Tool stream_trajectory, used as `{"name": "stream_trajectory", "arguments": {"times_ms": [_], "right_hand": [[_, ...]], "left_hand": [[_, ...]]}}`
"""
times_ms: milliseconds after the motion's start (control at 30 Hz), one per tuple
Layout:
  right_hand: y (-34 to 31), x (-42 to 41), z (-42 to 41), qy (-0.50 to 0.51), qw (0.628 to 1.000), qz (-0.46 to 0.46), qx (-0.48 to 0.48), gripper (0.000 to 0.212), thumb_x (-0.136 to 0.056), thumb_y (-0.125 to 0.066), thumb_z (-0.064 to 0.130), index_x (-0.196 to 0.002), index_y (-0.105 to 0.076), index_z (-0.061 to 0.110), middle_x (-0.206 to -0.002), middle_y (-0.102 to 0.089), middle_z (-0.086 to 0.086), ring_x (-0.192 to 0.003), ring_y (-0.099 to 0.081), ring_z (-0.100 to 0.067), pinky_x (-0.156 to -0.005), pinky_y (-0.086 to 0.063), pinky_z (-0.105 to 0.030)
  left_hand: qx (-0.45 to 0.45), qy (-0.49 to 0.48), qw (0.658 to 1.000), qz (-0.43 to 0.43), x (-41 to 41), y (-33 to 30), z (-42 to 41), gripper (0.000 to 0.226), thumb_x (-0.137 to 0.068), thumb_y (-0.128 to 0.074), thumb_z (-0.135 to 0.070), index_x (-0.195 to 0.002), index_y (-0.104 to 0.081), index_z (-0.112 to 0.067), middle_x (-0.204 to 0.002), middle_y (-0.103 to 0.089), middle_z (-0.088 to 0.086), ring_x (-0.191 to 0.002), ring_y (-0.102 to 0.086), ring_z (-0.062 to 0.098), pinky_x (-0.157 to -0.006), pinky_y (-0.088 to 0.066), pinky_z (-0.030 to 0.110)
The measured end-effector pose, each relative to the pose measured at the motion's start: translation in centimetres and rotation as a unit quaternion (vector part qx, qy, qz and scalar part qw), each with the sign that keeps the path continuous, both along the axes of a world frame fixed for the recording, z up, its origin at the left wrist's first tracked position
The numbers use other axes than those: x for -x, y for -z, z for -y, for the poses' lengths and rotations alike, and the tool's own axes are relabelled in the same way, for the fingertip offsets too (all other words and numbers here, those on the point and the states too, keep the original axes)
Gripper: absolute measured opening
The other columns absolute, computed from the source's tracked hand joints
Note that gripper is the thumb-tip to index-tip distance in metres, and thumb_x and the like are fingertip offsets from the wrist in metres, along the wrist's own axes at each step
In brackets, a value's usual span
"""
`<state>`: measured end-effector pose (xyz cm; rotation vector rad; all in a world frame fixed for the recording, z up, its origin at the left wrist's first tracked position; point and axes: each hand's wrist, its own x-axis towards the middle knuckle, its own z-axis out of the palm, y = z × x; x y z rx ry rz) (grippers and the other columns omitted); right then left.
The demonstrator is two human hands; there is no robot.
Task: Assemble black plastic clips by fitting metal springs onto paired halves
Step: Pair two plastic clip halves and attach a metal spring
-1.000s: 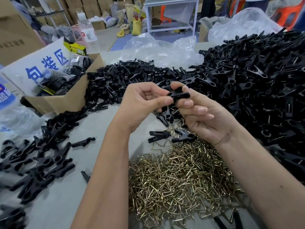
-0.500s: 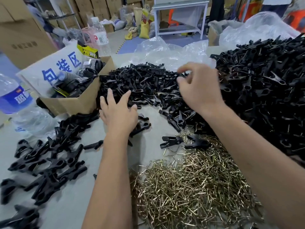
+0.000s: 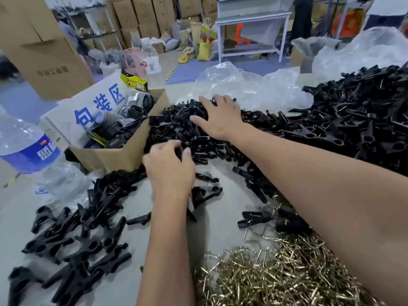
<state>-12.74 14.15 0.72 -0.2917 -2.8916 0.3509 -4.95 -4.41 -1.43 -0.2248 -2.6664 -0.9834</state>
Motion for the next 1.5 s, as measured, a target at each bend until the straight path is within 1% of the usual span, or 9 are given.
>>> {"name": "stream_trajectory", "arguments": {"times_ms": [100,267,467,700,867,1133,1300,1400,1500], "right_hand": [[-0.3,2.3,-1.2,0.005,1.0,0.012,-0.006,0.083,-0.094,-0.03,0.082,-0.162,-0.017,0.037,-0.169,-0.021,-0.012,-0.155,-0.015,-0.039,-0.122,-0.019,-0.061],[-1.1,5.2,-1.5,-0.034,0.997,0.064,0.013,0.087,-0.091,-0.049,0.077,-0.162,-0.01,0.045,-0.173,-0.009,-0.003,-0.157,-0.007,-0.042,-0.12,-0.021,-0.065],[-1.0,4.8,-1.4,-0.071,0.994,0.083,0.019,0.062,-0.09,-0.054,0.051,-0.151,-0.041,0.048,-0.154,-0.042,-0.005,-0.137,-0.047,-0.036,-0.11,-0.035,-0.065],[-1.0,0.7,-0.1,-0.104,0.992,0.067,-0.002,0.04,-0.092,-0.049,0.05,-0.129,-0.061,0.04,-0.102,-0.047,0.001,-0.11,-0.058,-0.032,-0.089,-0.048,-0.042],[0.1,-3.7,2.1,-0.127,0.99,0.057,-0.016,0.037,-0.097,-0.045,0.042,-0.13,-0.057,0.032,-0.108,-0.043,-0.001,-0.105,-0.059,-0.032,-0.083,-0.045,-0.042],[-2.6,-9.3,2.6,-0.169,0.984,-0.023,0.054,0.033,-0.103,-0.06,0.031,-0.135,-0.066,0.026,-0.125,-0.056,-0.01,-0.126,-0.05,-0.031,-0.108,-0.038,-0.041],[-2.4,-13.0,2.1,-0.056,0.994,-0.091,0.014,0.023,-0.096,-0.066,0.051,-0.117,-0.073,0.046,-0.129,-0.051,0.003,-0.131,-0.033,-0.03,-0.105,-0.029,-0.046],[-2.0,-15.8,1.7,-0.022,0.993,-0.118,0.012,0.024,-0.1,-0.061,0.047,-0.103,-0.08,0.033,-0.118,-0.057,0.0,-0.124,-0.039,-0.032,-0.1,-0.034,-0.047],[-1.4,-18.9,1.2,-0.025,0.973,-0.209,0.089,0.034,-0.1,-0.063,0.028,-0.074,-0.075,0.009,-0.099,-0.065,-0.006,-0.105,-0.054,-0.027,-0.095,-0.04,-0.04]], "left_hand": [[-0.001,-0.056,0.998,-0.021,1.7,-2.4,-2.4,0.029,-0.098,-0.059,-0.031,-0.124,-0.07,-0.027,-0.134,-0.058,0.009,-0.132,-0.043,0.03,-0.099,-0.023,0.028],[0.081,-0.01,0.996,0.033,8.5,-5.2,-6.0,0.044,-0.099,-0.051,-0.024,-0.142,-0.055,-0.024,-0.154,-0.038,0.017,-0.145,-0.026,0.035,-0.117,-0.025,0.042],[0.274,0.044,0.955,0.105,13.9,-2.9,-5.8,0.053,-0.107,-0.031,-0.05,-0.155,-0.039,-0.029,-0.163,-0.027,0.02,-0.149,-0.026,0.044,-0.124,-0.013,0.054],[0.215,0.053,0.97,0.103,10.8,-2.7,-4.8,0.045,-0.106,-0.033,-0.051,-0.146,-0.047,-0.034,-0.149,-0.042,0.017,-0.133,-0.047,0.044,-0.107,-0.035,0.053],[0.211,0.051,0.973,0.083,6.5,-1.9,-3.1,0.041,-0.108,-0.032,-0.043,-0.144,-0.051,-0.035,-0.147,-0.048,0.012,-0.131,-0.05,0.04,-0.105,-0.036,0.051],[0.078,0.118,0.99,0.012,2.1,-3.6,-1.0,0.036,-0.107,-0.049,-0.027,-0.14,-0.063,-0.028,-0.152,-0.053,0.009,-0.141,-0.046,0.033,-0.113,-0.039,0.043],[-0.021,0.081,0.993,-0.088,-1.4,-4.2,-1.2,0.02,-0.096,-0.064,-0.027,-0.112,-0.077,-0.027,-0.12,-0.069,0.005,-0.115,-0.06,0.023,-0.104,-0.044,0.037],[-0.024,0.156,0.986,-0.046,-3.0,-4.0,-1.5,0.019,-0.091,-0.069,-0.019,-0.106,-0.08,-0.024,-0.105,-0.076,0.0,-0.101,-0.066,0.021,-0.097,-0.05,0.034],[0.083,0.187,0.979,0.019,-3.7,-3.0,-1.9,0.04,-0.085,-0.078,-0.027,-0.124,-0.073,-0.028,-0.12,-0.071,0.003,-0.123,-0.054,0.03,-0.107,-0.045,0.041]]}}
